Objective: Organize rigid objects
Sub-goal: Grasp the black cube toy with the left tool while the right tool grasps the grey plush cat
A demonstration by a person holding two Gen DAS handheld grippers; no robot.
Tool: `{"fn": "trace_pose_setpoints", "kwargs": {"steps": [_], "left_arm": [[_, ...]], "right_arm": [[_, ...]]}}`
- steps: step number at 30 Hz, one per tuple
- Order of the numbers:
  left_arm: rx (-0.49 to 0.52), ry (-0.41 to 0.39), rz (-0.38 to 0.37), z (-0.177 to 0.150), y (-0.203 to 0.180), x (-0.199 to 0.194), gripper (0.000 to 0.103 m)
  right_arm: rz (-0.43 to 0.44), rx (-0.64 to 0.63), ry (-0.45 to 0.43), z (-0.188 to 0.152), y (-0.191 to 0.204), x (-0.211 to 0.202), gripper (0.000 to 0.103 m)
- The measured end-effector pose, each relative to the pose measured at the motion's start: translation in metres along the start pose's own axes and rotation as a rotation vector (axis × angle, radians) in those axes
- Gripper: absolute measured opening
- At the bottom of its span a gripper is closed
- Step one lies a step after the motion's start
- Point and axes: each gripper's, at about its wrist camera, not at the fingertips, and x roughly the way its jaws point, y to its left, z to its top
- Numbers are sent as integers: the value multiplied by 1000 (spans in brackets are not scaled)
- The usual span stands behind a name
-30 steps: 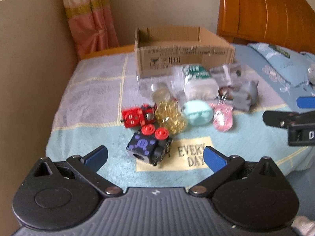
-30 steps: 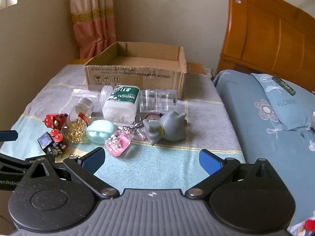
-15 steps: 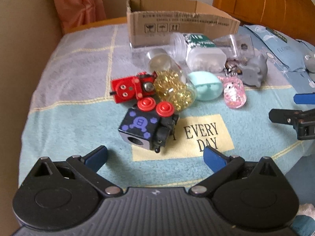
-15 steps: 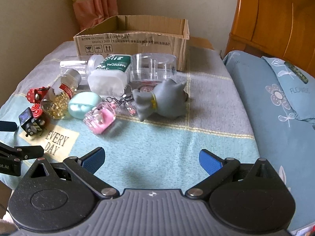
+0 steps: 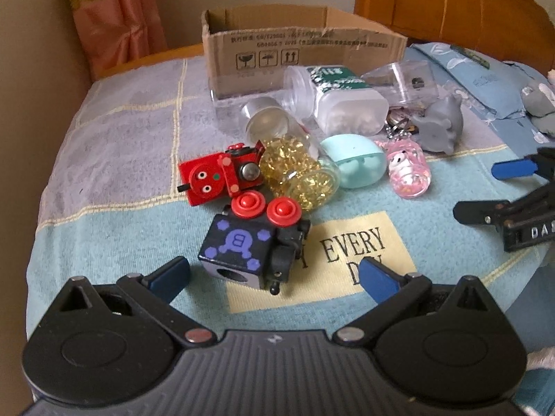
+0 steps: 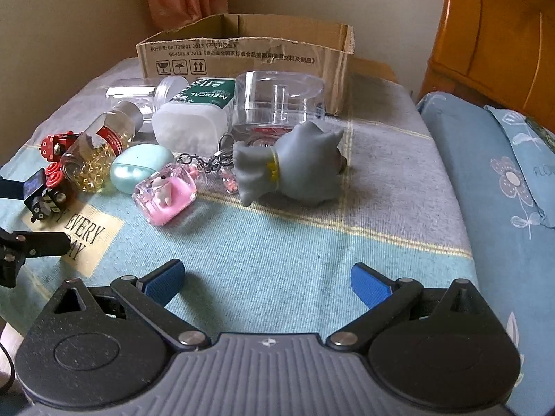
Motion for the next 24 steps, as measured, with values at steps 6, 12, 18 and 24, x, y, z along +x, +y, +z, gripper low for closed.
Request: {"fn": "trace_pose_setpoints", "kwargs": {"steps": [6,12,18,24], "left_arm": [[33,-47,-29,-3,3,1,103],[63,-32,-54,9,4,8,101],[90,-42,-79,13,8,3,73],[114,-32,-72,14,11,-1,62]], "right_arm": [[13,-7,-38,0,-5,2,103],[6,-7,-67,4,-9,8,103],[20,-26,-55,11,-14,13,103],[92,-10,-70,25,-24,15,103]]}}
